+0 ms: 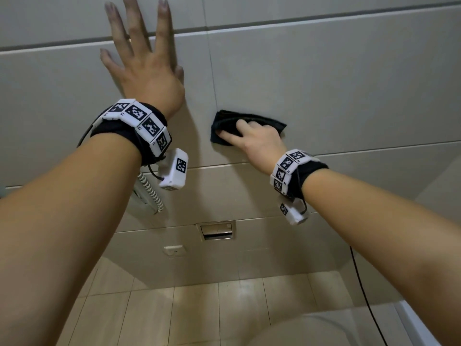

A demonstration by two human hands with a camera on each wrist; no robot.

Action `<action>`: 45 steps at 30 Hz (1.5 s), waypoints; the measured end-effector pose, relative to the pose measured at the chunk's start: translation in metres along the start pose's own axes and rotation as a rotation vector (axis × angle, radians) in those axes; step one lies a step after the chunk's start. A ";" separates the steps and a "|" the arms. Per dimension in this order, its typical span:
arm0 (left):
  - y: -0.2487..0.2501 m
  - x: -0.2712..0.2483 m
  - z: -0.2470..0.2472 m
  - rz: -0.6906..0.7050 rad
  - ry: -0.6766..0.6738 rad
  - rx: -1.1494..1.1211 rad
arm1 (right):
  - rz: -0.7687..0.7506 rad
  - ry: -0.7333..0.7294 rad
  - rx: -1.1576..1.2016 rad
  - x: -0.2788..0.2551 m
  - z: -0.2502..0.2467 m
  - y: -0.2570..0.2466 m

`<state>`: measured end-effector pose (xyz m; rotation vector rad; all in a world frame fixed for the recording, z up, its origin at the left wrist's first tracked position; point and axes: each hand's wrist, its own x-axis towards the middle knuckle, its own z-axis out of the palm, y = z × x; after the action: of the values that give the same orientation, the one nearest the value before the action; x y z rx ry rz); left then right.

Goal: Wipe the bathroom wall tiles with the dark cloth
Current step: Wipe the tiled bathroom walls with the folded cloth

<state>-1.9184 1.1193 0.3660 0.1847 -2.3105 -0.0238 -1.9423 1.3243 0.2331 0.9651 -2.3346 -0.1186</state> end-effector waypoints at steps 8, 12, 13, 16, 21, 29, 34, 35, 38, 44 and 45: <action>0.021 -0.006 -0.011 -0.066 -0.018 -0.014 | 0.111 -0.322 0.057 -0.068 0.019 0.005; 0.063 -0.024 -0.011 0.044 -0.017 -0.011 | 0.164 -0.194 0.107 -0.113 0.018 0.033; 0.080 -0.029 -0.009 0.121 -0.002 -0.021 | 0.188 -0.162 0.103 -0.124 0.016 0.044; 0.139 -0.039 -0.002 0.326 0.015 -0.064 | 0.305 -0.086 0.147 -0.156 0.004 0.077; 0.227 -0.057 0.018 0.545 -0.033 -0.096 | 0.651 0.008 0.312 -0.217 -0.008 0.141; 0.296 -0.081 0.059 0.601 -0.062 -0.055 | 1.295 0.358 0.625 -0.275 -0.003 0.231; 0.302 -0.082 0.075 0.583 -0.014 -0.017 | 1.504 0.567 0.686 -0.275 0.015 0.272; 0.301 -0.082 0.078 0.586 -0.002 -0.010 | 1.508 0.595 0.704 -0.274 0.019 0.277; 0.299 -0.081 0.084 0.599 0.033 0.009 | 1.498 0.648 0.731 -0.268 0.030 0.283; 0.298 -0.080 0.092 0.611 0.063 0.016 | 1.454 0.638 0.703 -0.264 0.047 0.280; 0.298 -0.080 0.093 0.610 0.068 0.013 | 1.441 0.634 0.706 -0.264 0.047 0.279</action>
<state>-1.9700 1.4212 0.2671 -0.5063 -2.2097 0.3004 -1.9944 1.6979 0.1465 -0.5563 -1.8927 1.3868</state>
